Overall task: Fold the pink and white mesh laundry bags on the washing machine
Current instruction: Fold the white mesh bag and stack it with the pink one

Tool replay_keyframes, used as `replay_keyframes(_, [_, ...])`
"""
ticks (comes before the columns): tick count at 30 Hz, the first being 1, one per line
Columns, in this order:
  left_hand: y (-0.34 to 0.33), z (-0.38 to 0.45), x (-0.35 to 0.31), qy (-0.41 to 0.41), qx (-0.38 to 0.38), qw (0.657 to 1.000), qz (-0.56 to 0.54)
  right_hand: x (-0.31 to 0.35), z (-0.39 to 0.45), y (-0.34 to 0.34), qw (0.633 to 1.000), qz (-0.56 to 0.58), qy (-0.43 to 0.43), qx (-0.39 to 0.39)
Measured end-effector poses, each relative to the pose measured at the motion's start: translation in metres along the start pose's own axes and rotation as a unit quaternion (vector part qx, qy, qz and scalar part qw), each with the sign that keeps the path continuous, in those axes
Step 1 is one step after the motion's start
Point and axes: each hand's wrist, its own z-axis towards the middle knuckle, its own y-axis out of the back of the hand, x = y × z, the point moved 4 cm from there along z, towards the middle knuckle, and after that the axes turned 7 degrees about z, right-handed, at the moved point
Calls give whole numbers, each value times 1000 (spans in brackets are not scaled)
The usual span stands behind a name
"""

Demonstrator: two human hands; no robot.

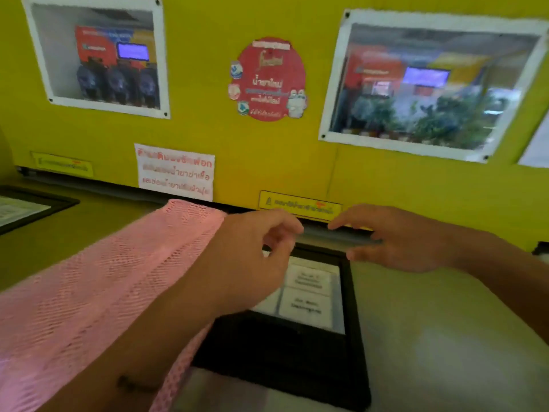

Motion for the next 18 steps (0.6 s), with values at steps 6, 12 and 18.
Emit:
replay_keyframes(6, [-96, 32, -119, -49, 61, 993, -89, -113, -121, 49, 990, -57, -127, -15])
replay_keyframes(12, [-183, 40, -211, -69, 108, 981, -148, -215, -218, 69, 951, -105, -289, -29])
replay_keyframes(18, [-244, 48, -271, -78, 165, 969, -168, -290, -282, 50, 897, -67, -437, 0])
